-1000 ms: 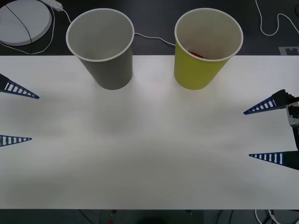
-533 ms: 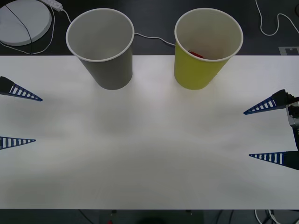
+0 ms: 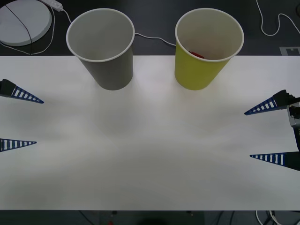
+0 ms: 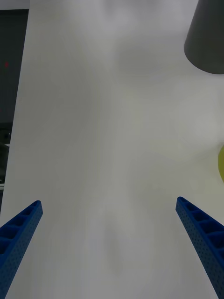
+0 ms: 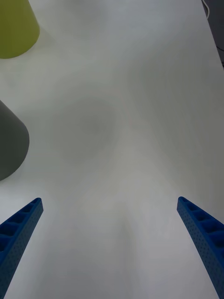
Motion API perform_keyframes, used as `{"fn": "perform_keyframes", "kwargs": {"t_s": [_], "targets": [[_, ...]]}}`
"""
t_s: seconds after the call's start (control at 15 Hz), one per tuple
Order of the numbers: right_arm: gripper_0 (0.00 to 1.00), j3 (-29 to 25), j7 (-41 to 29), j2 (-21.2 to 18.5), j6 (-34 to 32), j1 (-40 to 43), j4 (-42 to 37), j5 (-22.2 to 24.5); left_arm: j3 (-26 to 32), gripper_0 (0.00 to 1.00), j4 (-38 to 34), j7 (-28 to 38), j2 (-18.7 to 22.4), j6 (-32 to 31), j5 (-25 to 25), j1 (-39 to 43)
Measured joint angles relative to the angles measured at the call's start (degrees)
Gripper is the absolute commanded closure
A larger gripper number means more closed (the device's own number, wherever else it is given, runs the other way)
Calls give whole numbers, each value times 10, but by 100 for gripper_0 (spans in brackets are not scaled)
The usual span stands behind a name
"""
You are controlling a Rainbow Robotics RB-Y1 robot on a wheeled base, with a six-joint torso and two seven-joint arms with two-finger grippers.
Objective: Put the can into the green bin and the plastic bottle into the gray bin
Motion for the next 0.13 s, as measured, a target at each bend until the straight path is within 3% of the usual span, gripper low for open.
{"fn": "perform_keyframes", "kwargs": {"t_s": [0.13], "targets": [[0, 0, 0, 0, 0, 0, 0, 0, 0, 0, 0, 0, 0, 0, 0, 0]]}}
